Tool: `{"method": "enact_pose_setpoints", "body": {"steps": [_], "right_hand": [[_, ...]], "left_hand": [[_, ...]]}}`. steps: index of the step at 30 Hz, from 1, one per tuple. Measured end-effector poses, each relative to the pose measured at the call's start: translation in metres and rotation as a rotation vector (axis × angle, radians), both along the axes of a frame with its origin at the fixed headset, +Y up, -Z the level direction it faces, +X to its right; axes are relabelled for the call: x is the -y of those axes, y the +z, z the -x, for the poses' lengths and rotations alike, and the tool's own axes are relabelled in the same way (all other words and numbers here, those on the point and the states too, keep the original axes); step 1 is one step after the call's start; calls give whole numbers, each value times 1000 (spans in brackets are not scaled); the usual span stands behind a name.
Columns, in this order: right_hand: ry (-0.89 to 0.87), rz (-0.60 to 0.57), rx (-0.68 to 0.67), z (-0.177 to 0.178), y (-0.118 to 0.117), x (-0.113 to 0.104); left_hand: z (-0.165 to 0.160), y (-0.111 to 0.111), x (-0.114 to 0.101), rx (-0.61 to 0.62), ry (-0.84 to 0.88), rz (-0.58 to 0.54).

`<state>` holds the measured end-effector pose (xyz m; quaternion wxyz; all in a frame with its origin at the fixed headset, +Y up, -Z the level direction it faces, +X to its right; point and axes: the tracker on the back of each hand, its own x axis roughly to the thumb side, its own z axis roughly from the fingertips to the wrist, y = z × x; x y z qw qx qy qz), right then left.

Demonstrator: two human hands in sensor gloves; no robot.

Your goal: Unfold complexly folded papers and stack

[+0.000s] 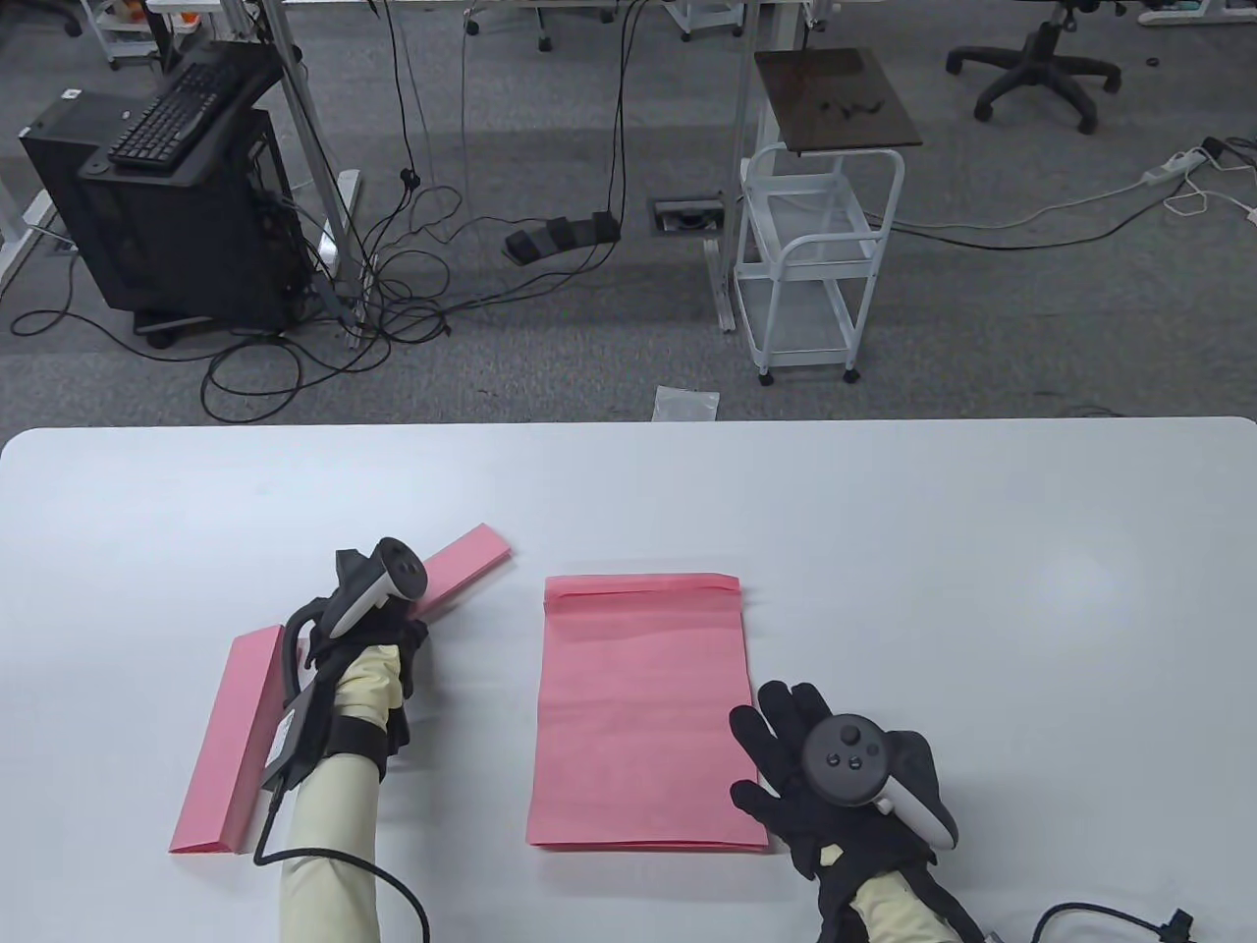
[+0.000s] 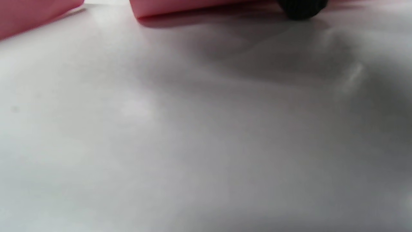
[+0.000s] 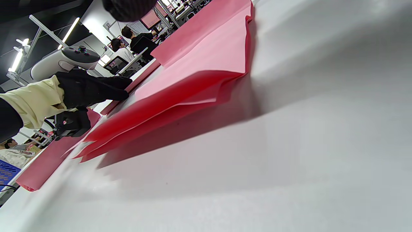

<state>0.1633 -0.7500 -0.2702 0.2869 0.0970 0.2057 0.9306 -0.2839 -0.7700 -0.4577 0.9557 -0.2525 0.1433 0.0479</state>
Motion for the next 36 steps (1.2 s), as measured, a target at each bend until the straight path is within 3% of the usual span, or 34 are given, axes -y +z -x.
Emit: {"method": "enact_pose_setpoints", "body": {"steps": [3, 8, 10, 15, 20, 23, 31, 36], "right_hand": [[-6, 8, 2, 0, 0, 1], [-20, 22, 10, -1, -1, 2], [-19, 23, 11, -1, -1, 2], [-48, 27, 9, -2, -3, 0], [-195, -23, 53, -7, -19, -17], [-266, -69, 104, -12, -32, -25], [-405, -125, 114, -11, -55, -27], [-462, -145, 40, -5, -55, -24]], "left_hand": [[2, -1, -5, -3, -28, -51], [2, -2, -29, 1, -168, -385], [0, -1, -38, 13, -198, -437], [-10, 6, -70, 59, -46, -543], [-44, 25, -104, 247, 272, -458], [-74, 44, -114, 385, 414, -391], [-143, 86, -97, 666, 468, -177], [-157, 92, -83, 680, 543, -140]]}}
